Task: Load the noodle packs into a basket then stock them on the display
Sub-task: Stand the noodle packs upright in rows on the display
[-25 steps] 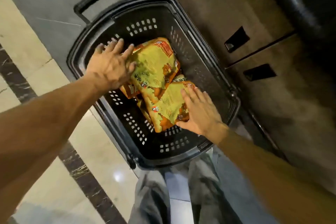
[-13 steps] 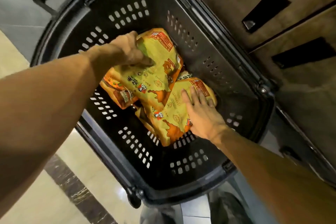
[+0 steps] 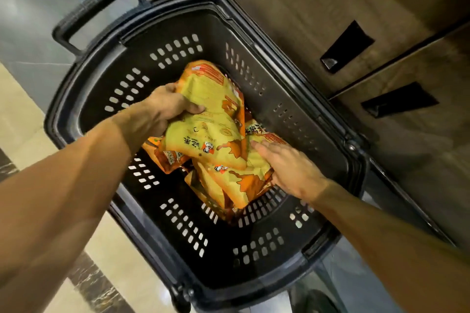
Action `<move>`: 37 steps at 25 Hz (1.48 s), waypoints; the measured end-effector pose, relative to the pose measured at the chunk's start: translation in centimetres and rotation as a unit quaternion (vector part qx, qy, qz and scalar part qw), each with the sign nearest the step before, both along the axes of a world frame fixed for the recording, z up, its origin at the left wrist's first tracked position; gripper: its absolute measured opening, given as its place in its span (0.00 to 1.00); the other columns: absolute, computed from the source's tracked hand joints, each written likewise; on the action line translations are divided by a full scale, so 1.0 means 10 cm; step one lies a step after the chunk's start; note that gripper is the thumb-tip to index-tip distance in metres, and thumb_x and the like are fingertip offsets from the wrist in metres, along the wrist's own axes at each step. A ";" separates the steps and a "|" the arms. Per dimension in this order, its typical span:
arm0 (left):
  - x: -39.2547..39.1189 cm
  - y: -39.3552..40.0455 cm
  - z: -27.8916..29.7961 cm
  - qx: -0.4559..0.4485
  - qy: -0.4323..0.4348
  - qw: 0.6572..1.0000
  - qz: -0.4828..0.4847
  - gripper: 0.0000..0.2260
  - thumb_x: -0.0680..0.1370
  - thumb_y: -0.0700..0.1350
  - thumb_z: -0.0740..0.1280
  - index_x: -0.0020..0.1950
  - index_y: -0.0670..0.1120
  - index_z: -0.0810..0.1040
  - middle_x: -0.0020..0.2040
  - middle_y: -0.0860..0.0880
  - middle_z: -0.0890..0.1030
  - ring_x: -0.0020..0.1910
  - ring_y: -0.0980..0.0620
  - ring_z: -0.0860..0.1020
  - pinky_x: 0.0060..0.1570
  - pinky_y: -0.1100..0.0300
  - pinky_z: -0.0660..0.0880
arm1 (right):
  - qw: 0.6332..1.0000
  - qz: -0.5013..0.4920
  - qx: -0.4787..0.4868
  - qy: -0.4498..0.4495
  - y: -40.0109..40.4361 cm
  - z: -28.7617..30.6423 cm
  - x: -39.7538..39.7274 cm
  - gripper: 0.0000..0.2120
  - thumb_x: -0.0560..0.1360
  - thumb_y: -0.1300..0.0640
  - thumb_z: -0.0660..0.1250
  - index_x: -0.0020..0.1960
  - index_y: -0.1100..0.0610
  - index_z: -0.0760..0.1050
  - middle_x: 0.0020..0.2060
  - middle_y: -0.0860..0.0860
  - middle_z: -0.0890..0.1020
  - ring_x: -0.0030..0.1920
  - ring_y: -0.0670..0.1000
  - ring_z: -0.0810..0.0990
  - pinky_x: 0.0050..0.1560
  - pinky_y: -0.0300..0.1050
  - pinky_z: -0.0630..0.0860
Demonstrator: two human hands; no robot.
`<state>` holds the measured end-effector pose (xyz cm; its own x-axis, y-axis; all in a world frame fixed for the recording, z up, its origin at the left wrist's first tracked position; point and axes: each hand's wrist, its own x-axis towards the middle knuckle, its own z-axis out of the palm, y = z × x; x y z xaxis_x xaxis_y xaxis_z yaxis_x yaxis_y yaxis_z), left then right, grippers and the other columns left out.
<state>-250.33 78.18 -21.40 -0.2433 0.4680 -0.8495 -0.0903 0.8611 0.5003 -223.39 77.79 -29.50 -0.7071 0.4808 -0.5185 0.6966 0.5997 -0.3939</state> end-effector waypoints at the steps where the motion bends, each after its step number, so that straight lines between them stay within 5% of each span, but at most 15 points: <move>1: -0.08 -0.08 0.04 -0.002 -0.004 0.999 0.034 0.30 0.73 0.34 0.72 0.73 0.49 0.71 0.57 0.43 0.83 0.53 0.41 0.84 0.47 0.43 0.81 | 0.999 -0.030 -0.009 0.037 0.00 0.08 0.01 0.40 0.76 0.67 0.67 0.82 0.50 0.54 0.79 0.53 0.65 0.78 0.54 0.64 0.78 0.52 0.61; 4: -0.32 -0.31 0.14 0.025 -0.046 0.995 0.088 0.22 0.76 0.32 0.68 0.67 0.52 0.78 0.52 0.45 0.87 0.46 0.44 0.87 0.37 0.47 0.83 | 0.981 -0.114 -0.052 0.149 0.00 0.32 0.08 0.37 0.73 0.73 0.69 0.77 0.49 0.67 0.72 0.50 0.75 0.72 0.50 0.73 0.74 0.51 0.69; 9: -0.57 -0.64 1.03 0.155 -0.057 0.979 0.122 0.28 0.69 0.33 0.69 0.64 0.55 0.79 0.54 0.47 0.87 0.47 0.47 0.87 0.40 0.49 0.84 | 0.944 -0.188 -0.111 0.249 0.19 1.18 0.18 0.28 0.73 0.70 0.72 0.68 0.46 0.78 0.57 0.47 0.85 0.57 0.48 0.84 0.60 0.52 0.81; 12: -0.76 -0.78 1.61 0.215 -0.018 0.966 0.143 0.28 0.69 0.33 0.68 0.67 0.52 0.78 0.54 0.48 0.87 0.48 0.49 0.86 0.41 0.51 0.84 | 0.871 -0.305 -0.200 0.330 0.30 1.82 0.16 0.18 0.69 0.60 0.79 0.55 0.43 0.84 0.49 0.43 0.87 0.53 0.45 0.85 0.58 0.44 0.81; 14: -0.84 -0.87 2.16 0.247 -0.008 0.957 0.150 0.31 0.68 0.35 0.73 0.70 0.49 0.75 0.59 0.46 0.85 0.51 0.47 0.86 0.44 0.48 0.84 | 0.819 -0.377 -0.230 0.366 0.42 2.39 0.12 0.13 0.70 0.63 0.79 0.49 0.47 0.85 0.45 0.44 0.88 0.50 0.45 0.86 0.60 0.50 0.81; 16: -0.86 -0.95 2.48 0.265 0.011 0.956 0.129 0.41 0.59 0.45 0.85 0.70 0.48 0.75 0.62 0.44 0.83 0.54 0.43 0.85 0.48 0.43 0.83 | 0.819 -0.385 -0.209 0.370 0.49 2.69 0.06 0.11 0.73 0.64 0.76 0.45 0.47 0.84 0.43 0.44 0.88 0.48 0.47 0.87 0.57 0.56 0.82; 18: -0.76 -1.00 2.98 0.271 0.040 0.949 0.157 0.46 0.53 0.49 0.87 0.69 0.48 0.76 0.62 0.44 0.84 0.56 0.41 0.84 0.51 0.40 0.82 | 0.819 -0.386 -0.199 0.375 0.58 3.28 -0.01 0.08 0.73 0.60 0.77 0.45 0.46 0.84 0.43 0.43 0.88 0.47 0.46 0.87 0.52 0.51 0.82; 22: -0.48 -0.98 3.97 0.328 0.069 0.928 0.164 0.31 0.67 0.35 0.73 0.69 0.48 0.76 0.59 0.45 0.85 0.56 0.40 0.84 0.47 0.47 0.84 | 0.801 -0.372 -0.196 0.427 0.71 4.47 -0.11 0.13 0.75 0.69 0.72 0.45 0.51 0.80 0.36 0.38 0.86 0.39 0.37 0.85 0.42 0.31 0.78; 29: -0.10 -1.01 5.77 0.412 0.038 0.898 0.149 0.44 0.50 0.52 0.87 0.65 0.52 0.78 0.59 0.47 0.85 0.52 0.46 0.86 0.44 0.52 0.84 | 0.777 -0.384 -0.104 0.488 0.53 6.52 0.21 0.08 0.74 0.63 0.75 0.52 0.55 0.81 0.45 0.46 0.88 0.49 0.48 0.87 0.52 0.45 0.82; 32: 0.08 -1.01 6.44 0.450 0.004 0.884 0.126 0.28 0.63 0.36 0.77 0.61 0.52 0.80 0.58 0.44 0.85 0.48 0.46 0.86 0.43 0.54 0.84 | 0.756 -0.411 -0.086 0.503 0.24 7.31 0.53 0.03 0.76 0.62 0.73 0.47 0.56 0.81 0.39 0.46 0.88 0.40 0.46 0.87 0.41 0.38 0.81; 37: 0.65 -0.80 7.11 0.456 -0.046 0.887 0.051 0.27 0.66 0.30 0.71 0.59 0.52 0.80 0.53 0.48 0.87 0.46 0.45 0.87 0.43 0.50 0.84 | 0.707 -0.468 -0.017 0.530 -0.09 7.96 1.19 0.08 0.76 0.63 0.73 0.54 0.56 0.79 0.45 0.48 0.88 0.46 0.49 0.87 0.46 0.42 0.83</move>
